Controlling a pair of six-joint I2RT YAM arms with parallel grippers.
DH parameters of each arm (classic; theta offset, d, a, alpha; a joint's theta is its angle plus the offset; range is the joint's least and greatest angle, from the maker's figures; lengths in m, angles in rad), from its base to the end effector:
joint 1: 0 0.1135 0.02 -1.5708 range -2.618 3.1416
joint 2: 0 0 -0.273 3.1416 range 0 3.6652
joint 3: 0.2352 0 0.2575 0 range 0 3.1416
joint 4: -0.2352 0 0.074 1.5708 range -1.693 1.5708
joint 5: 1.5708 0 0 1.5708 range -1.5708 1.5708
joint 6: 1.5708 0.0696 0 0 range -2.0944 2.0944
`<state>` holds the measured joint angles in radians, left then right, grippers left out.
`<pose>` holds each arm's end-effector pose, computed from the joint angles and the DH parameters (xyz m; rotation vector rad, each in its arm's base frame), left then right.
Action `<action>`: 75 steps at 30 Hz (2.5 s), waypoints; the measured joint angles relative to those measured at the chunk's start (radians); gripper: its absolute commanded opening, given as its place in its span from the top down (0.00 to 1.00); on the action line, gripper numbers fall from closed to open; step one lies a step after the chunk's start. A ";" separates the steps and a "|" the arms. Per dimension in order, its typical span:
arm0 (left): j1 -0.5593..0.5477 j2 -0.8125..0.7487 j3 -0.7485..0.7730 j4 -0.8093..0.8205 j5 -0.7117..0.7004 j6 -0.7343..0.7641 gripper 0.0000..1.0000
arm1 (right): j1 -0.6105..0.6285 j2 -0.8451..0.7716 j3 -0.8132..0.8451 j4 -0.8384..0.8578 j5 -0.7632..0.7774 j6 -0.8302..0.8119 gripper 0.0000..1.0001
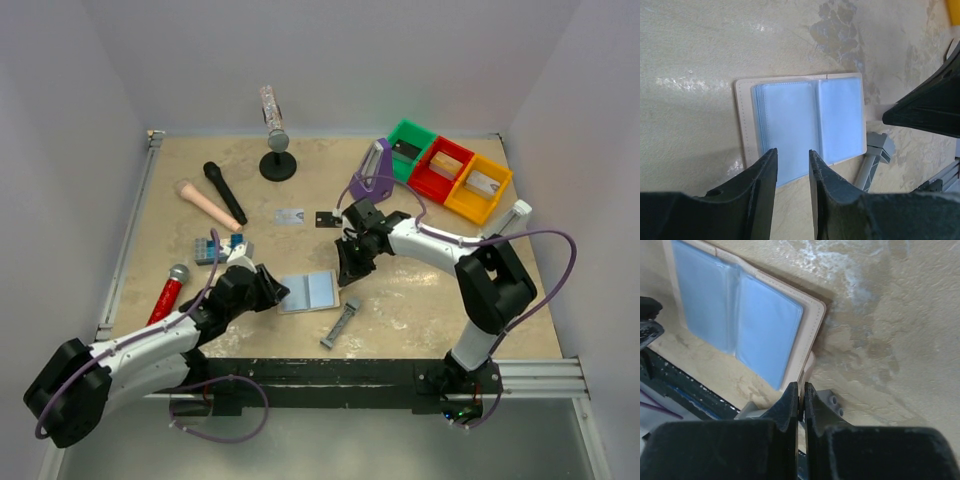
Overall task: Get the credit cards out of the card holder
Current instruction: Remove the credit card from the card holder.
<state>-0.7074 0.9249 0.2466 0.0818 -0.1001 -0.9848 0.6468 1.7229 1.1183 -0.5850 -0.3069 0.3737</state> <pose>0.1617 -0.1291 0.1406 -0.3774 2.2634 -0.8336 0.2696 0.2299 0.1601 -0.4780 2.8466 0.6613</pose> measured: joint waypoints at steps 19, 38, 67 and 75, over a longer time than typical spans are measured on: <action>0.000 0.089 0.029 0.008 0.008 0.000 0.45 | 0.009 -0.062 -0.055 0.071 -0.093 0.053 1.00; 0.000 0.142 0.029 0.042 0.011 0.000 0.48 | 0.009 -0.062 -0.063 0.085 -0.105 0.056 1.00; 0.000 0.262 0.040 0.190 0.151 0.000 0.52 | 0.021 -0.060 -0.064 0.086 -0.131 0.060 1.00; 0.000 0.288 0.046 0.237 0.208 0.001 0.53 | 0.022 -0.047 -0.064 0.087 -0.134 0.061 1.00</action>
<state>-0.7074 1.2125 0.2928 0.3187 0.1074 -0.9840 0.6689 1.6764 1.0546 -0.4976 -0.4408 0.4351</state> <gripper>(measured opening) 0.472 0.034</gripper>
